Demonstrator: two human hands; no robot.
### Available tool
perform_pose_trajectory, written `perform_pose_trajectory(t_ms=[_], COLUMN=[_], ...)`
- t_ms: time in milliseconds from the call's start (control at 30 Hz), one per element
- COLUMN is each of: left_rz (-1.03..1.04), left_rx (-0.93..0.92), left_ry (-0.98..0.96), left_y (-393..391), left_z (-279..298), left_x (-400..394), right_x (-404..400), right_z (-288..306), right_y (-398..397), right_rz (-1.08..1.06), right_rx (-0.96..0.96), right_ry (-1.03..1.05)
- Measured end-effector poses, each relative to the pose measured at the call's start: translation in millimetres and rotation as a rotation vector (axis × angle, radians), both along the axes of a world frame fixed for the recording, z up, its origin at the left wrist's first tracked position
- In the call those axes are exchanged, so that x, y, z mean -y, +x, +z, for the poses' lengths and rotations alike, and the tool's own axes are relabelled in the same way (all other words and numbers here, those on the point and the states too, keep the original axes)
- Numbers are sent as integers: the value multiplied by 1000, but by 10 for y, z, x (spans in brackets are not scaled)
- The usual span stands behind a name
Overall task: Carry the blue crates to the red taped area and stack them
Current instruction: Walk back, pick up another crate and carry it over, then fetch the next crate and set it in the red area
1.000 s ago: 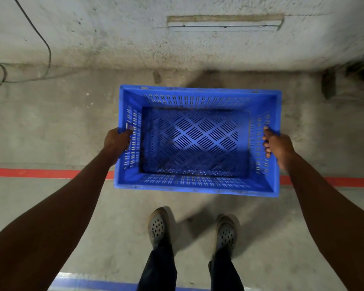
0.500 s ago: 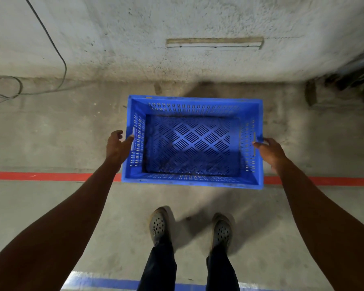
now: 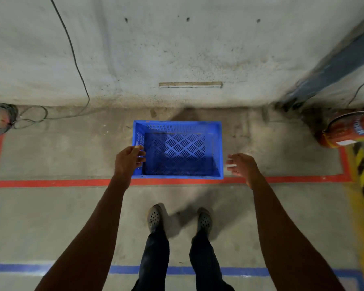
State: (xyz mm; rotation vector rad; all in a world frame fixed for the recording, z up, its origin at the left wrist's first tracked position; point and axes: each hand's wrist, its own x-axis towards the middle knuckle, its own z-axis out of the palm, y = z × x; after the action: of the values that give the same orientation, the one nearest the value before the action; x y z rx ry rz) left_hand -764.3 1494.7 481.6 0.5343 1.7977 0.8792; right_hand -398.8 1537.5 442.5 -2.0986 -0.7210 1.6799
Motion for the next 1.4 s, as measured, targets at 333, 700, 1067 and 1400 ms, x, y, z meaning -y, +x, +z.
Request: perform_pose_trajectory(t_ms=[333, 700, 1067, 1400], left_rz=[138, -316, -914, -1596], left_rx=[71, 208, 151, 120], left_ry=[75, -44, -134, -186], left_y=[506, 1228, 2482, 3636], left_z=[1691, 2151, 2258, 2193], left_x=[954, 980, 1512, 3807], right_x=[1120, 2429, 4618, 7482], right_z=[1854, 2403, 2466, 2379], right_y=[268, 248, 298, -501], right_rz=[-184, -357, -1045, -1684], right_rx=[15, 68, 128, 213], right_ry=[239, 250, 193, 171])
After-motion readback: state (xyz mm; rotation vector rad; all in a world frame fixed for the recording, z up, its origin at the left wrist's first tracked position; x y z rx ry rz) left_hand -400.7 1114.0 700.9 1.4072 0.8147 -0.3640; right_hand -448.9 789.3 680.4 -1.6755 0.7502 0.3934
